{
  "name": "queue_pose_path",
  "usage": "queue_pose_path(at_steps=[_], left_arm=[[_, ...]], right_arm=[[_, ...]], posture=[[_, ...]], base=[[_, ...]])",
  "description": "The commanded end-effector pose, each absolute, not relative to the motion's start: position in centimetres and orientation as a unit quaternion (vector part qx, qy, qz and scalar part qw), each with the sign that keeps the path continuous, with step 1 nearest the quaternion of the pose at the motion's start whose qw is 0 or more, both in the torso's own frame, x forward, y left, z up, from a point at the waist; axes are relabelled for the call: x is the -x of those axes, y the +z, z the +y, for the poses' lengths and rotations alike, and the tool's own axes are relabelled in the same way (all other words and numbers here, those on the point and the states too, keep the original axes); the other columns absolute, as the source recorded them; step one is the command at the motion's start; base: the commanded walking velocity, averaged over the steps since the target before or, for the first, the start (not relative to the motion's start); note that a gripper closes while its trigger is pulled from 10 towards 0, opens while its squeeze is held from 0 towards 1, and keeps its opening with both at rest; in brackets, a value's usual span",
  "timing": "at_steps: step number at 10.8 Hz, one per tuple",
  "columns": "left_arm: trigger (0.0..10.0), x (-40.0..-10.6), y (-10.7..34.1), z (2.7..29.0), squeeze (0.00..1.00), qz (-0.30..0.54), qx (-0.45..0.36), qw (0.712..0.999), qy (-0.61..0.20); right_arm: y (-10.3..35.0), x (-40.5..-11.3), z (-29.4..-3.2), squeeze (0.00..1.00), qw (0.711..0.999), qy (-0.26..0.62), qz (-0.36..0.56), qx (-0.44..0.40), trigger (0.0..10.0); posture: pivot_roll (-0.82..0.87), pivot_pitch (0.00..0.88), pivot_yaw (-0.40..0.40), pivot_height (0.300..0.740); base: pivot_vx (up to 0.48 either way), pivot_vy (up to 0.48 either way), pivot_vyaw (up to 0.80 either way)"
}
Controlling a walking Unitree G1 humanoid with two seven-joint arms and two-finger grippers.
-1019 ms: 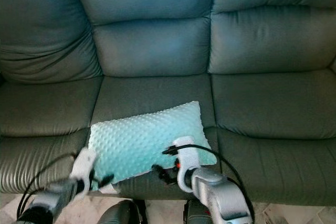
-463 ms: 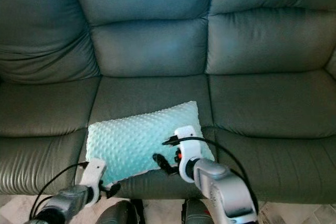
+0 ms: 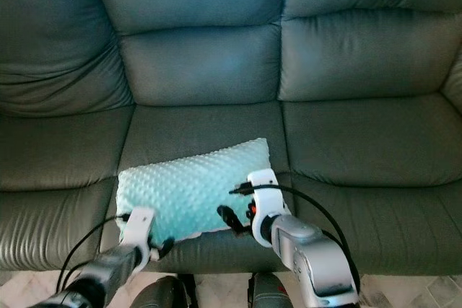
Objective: Move the pillow to the sofa
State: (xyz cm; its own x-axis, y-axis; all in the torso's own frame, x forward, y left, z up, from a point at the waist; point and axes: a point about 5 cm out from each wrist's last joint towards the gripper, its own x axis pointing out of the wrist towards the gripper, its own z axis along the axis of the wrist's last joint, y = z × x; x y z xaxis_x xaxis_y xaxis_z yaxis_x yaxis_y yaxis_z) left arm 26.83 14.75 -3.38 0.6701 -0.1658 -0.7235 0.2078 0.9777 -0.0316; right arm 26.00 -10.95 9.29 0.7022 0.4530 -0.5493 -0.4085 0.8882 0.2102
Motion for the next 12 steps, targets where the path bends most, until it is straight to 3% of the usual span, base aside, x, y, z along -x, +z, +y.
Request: queue_pose_path(at_steps=[1,5,12], left_arm=[[10.0,-26.1,-4.0,15.0,0.0,0.404,-0.023,0.91,-0.091],[10.0,-27.6,-2.8,14.2,0.0,0.375,-0.031,0.923,-0.085],[10.0,-28.0,-2.4,15.9,0.0,0.359,-0.042,0.931,-0.061]], right_arm=[[9.4,-25.8,-10.6,0.0,0.922,0.237,0.302,-0.039,10.0],[9.4,-25.9,-10.5,0.0,0.925,0.231,0.299,-0.041,10.0],[9.1,-26.2,-10.1,0.0,0.926,0.232,0.294,-0.043,10.0]], posture=[[-0.32,0.318,0.095,0.74],[-0.32,0.315,0.101,0.74],[-0.3,0.292,0.114,0.74]], base=[[0.0,0.0,0.0],[0.0,0.0,0.0],[0.0,0.0,0.0]])
